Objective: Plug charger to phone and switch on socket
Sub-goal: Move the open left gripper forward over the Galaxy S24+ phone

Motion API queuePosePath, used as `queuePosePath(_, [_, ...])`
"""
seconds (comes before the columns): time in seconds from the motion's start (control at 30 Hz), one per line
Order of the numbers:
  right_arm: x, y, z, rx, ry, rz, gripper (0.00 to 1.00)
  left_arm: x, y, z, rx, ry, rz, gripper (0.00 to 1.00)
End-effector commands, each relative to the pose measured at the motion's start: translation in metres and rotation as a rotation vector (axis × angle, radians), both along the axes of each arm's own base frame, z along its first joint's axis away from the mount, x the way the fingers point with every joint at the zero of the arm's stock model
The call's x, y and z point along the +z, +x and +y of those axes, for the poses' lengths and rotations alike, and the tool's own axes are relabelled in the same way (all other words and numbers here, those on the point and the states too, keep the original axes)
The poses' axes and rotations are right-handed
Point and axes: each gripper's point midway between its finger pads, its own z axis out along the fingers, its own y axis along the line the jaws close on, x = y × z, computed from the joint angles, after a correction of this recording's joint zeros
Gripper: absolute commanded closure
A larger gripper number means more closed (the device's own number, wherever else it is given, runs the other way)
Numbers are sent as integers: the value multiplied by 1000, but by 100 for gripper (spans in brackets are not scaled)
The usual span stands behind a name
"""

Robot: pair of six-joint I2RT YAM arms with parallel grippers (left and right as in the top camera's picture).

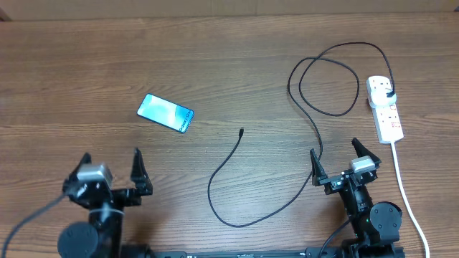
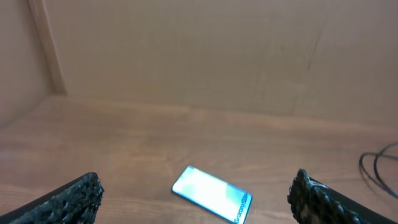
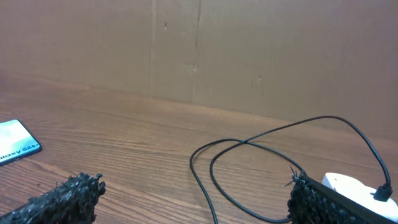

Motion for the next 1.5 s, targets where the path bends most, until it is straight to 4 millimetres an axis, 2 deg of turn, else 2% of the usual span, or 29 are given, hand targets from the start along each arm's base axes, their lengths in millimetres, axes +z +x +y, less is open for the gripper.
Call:
queuePosePath(0.0, [-2,0,2,10,0,-4,0,13,15,7,43,-44,89,0])
queuePosePath(0.2, [-2,0,2,10,0,-4,0,13,60,12,68,-59,335,0])
queuePosePath(0.37, [-2,0,2,10,0,-4,0,-6,97,13,62,-39,586,1])
queuePosePath(0.5, [-2,0,2,10,0,-4,0,-39,117,12,53,-48,756,0])
queuePosePath(0.63, [-2,0,2,10,0,-4,0,-81,125,12,54,-56,902,0])
queuePosePath(0.77, [-2,0,2,10,0,-4,0,-115,135,-15,-77,-157,1007,1])
queuePosePath(0.87, [-2,0,2,10,0,-4,0,-135,155,-27,-138,-207,1018,0])
queuePosePath(0.9, [-2,0,2,10,0,-4,0,-141,158,-27,-115,-237,1027,0])
queuePosePath(1.0, [-2,0,2,10,0,-4,0,-166,158,-10,137,-373,1089,0])
queuePosePath(1.07, [-2,0,2,10,0,-4,0,-176,154,-2,304,-446,1103,0])
queuePosePath(1.13, [-2,0,2,10,0,-4,0,-180,153,-4,391,-508,1097,0])
queuePosePath(1.23, [-2,0,2,10,0,-4,0,-174,156,-9,489,-516,1050,0])
queuePosePath(1.47, [-2,0,2,10,0,-4,0,-135,182,-50,520,-488,1003,0])
